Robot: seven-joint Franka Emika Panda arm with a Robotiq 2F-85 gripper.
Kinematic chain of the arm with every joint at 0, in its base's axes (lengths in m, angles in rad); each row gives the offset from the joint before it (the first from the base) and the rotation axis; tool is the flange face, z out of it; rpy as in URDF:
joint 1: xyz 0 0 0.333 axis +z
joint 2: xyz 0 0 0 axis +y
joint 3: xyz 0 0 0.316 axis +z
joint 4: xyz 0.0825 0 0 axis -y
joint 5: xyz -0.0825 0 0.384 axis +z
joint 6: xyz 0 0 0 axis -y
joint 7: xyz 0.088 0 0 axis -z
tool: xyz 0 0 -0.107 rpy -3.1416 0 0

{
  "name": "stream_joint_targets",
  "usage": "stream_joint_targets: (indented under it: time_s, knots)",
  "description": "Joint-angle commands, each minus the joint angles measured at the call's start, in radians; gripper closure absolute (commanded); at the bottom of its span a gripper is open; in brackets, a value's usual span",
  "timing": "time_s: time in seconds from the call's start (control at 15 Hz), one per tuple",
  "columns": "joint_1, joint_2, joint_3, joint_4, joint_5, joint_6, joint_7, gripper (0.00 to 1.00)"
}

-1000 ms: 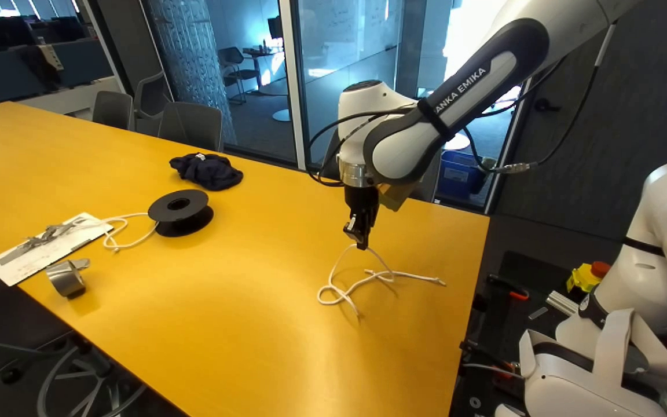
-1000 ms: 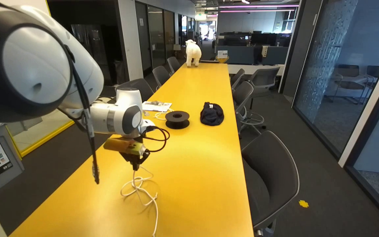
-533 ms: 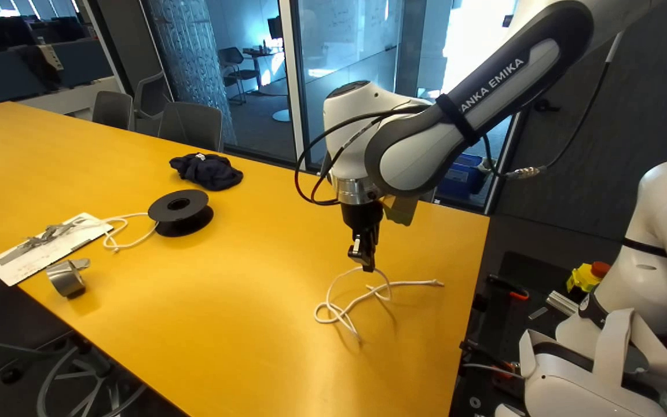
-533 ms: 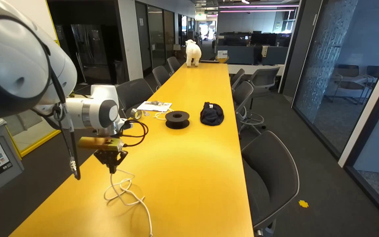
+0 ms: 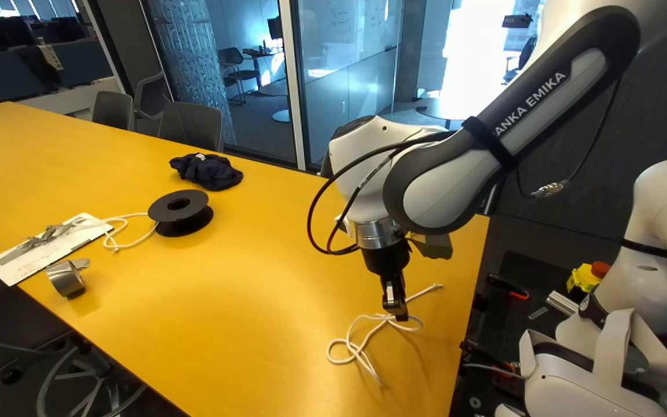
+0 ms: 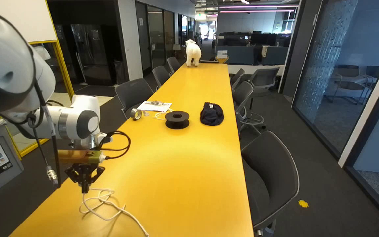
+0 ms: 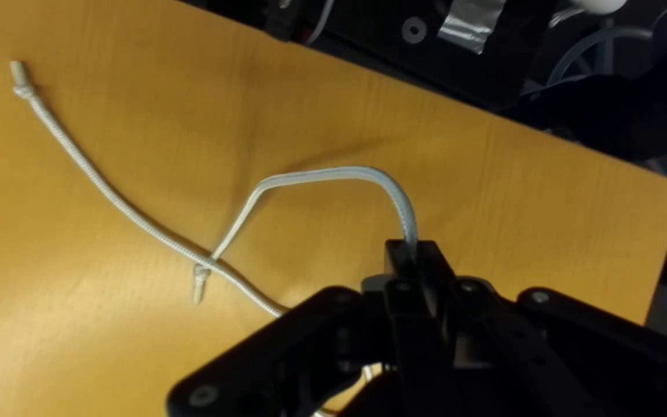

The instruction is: Unfold the rope on the table

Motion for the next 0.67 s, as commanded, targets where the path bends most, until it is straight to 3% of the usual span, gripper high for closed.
stream_joint_targets:
  time_s: [0.0, 0.33, 0.6]
  knots:
    - [0.016, -0.091, 0.01, -0.063, 0.2, -0.061, -0.178, 0.92]
    - [0.026, -0.147, -0.007, -0.11, 0.358, -0.159, -0.308, 0.92]
    - [0.012, -0.148, -0.028, -0.112, 0.357, -0.124, -0.32, 0.91]
